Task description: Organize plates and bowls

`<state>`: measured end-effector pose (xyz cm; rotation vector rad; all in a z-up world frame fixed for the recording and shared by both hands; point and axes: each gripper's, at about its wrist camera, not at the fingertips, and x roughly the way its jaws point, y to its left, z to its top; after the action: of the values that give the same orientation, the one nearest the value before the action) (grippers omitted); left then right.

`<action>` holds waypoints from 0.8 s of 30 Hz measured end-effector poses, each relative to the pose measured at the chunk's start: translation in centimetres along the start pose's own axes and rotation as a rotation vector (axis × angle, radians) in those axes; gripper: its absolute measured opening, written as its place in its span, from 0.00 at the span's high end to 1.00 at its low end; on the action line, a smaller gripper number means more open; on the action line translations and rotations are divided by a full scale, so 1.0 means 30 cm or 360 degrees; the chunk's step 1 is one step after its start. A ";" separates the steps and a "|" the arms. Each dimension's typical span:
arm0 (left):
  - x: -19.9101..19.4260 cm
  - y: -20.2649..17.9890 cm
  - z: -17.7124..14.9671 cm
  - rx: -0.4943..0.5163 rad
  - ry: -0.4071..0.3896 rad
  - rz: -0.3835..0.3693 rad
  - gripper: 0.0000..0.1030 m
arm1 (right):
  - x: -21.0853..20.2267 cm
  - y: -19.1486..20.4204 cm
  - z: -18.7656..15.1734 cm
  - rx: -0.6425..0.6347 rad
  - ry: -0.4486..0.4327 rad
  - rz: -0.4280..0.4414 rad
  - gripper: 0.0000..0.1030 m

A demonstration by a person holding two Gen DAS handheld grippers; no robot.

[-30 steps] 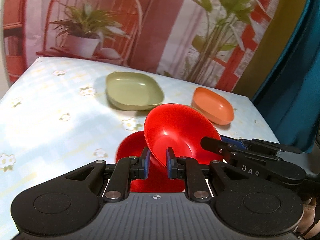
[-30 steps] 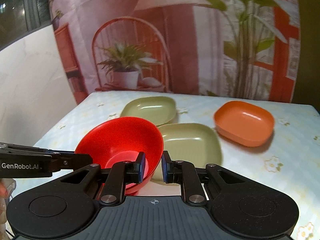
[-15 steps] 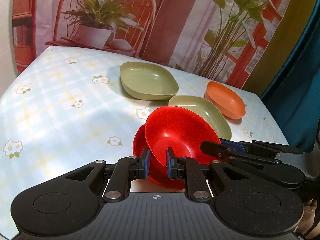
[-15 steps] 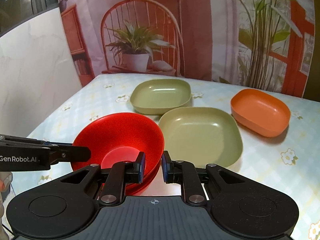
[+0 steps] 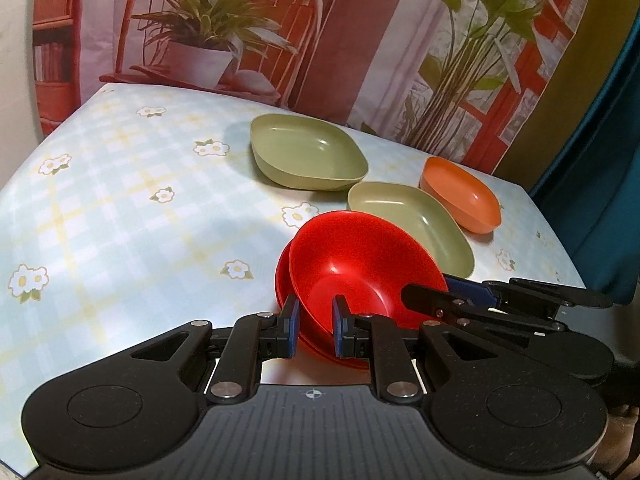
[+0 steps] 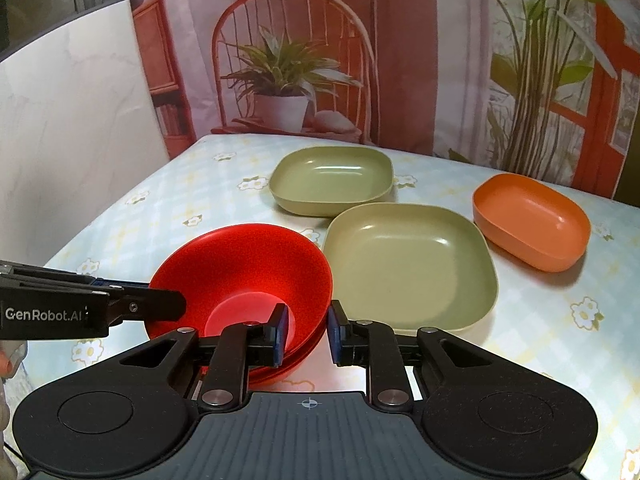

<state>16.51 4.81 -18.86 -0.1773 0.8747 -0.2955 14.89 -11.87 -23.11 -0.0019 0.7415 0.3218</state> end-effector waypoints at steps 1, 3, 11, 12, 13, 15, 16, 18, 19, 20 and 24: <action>0.000 0.001 0.000 -0.0004 -0.0001 0.0004 0.82 | -0.001 0.005 -0.002 -0.0017 -0.0001 -0.0005 0.78; -0.002 0.006 0.000 -0.0018 -0.0004 0.0009 0.82 | 0.002 0.006 -0.004 -0.0025 0.0006 -0.0006 0.77; 0.006 0.020 -0.009 -0.0082 -0.0008 0.0059 0.82 | 0.004 0.000 -0.015 -0.0010 0.0019 0.0005 0.76; 0.006 0.024 -0.011 -0.0092 -0.0010 0.0063 0.82 | 0.003 0.001 -0.018 -0.0007 0.0019 0.0006 0.76; 0.006 0.028 -0.013 -0.0102 -0.0014 0.0064 0.82 | 0.000 0.000 -0.022 -0.0005 0.0019 0.0008 0.76; 0.004 0.033 -0.016 -0.0123 -0.0024 0.0068 0.82 | -0.007 -0.004 -0.028 0.0003 0.0008 0.0012 0.76; 0.003 0.035 -0.017 -0.0129 -0.0029 0.0071 0.82 | -0.011 -0.006 -0.030 0.0012 -0.0002 0.0017 0.76; -0.001 0.037 -0.016 -0.0130 -0.0044 0.0079 0.82 | -0.024 -0.014 -0.038 0.0040 -0.0037 0.0037 0.76; -0.003 0.036 -0.015 -0.0128 -0.0050 0.0080 0.82 | -0.030 -0.018 -0.043 0.0051 -0.0053 0.0043 0.76; -0.004 0.034 -0.014 -0.0127 -0.0057 0.0080 0.82 | -0.037 -0.021 -0.048 0.0065 -0.0068 0.0049 0.76; -0.008 0.033 -0.017 -0.0130 -0.0060 0.0078 0.82 | -0.060 -0.045 -0.060 0.0119 -0.0108 0.0055 0.76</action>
<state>16.16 5.80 -19.28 -0.2360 0.8532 -0.2100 12.84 -13.88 -23.38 0.0922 0.6863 0.3251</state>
